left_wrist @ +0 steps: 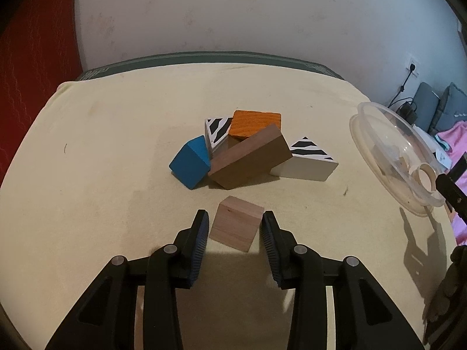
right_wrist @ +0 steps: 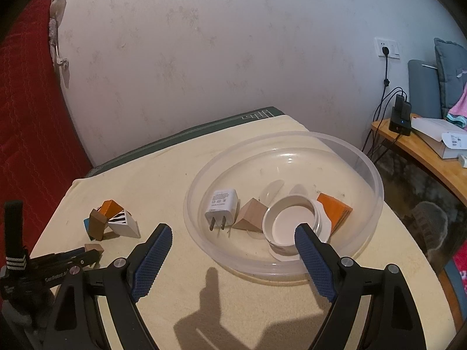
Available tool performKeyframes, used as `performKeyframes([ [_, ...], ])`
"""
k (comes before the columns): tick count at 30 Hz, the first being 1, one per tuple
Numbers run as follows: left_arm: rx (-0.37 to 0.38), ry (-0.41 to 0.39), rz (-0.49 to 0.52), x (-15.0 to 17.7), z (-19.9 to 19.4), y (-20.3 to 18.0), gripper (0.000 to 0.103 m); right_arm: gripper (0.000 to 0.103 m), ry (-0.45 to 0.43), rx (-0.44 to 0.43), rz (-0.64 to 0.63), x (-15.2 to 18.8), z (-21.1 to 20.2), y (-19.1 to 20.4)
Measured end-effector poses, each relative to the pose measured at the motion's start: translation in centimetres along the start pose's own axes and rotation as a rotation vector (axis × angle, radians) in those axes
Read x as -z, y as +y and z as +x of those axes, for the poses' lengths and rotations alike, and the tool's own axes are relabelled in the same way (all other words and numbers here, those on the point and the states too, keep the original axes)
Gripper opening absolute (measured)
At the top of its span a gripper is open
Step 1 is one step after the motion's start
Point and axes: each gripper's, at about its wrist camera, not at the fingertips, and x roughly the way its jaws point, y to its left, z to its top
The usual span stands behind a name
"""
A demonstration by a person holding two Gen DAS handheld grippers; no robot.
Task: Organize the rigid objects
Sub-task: 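Grasp the pale wooden cube with the left gripper and lift it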
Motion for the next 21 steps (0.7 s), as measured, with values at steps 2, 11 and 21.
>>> performKeyframes([
  [2,-0.001,0.001,0.007,-0.1,0.1,-0.2,0.042,0.089,0.000,0.000,0.000,0.0,0.0,0.0],
  [11,-0.019,-0.024,0.008,0.2,-0.4,-0.8,0.037,0.089,0.001,0.005,-0.011,0.1,0.1,0.2],
  [21,-0.041,-0.107,-0.019,0.6,-2.6,-0.7,0.037,0.089,0.036,-0.003,-0.073,0.1,0.5,1.6],
])
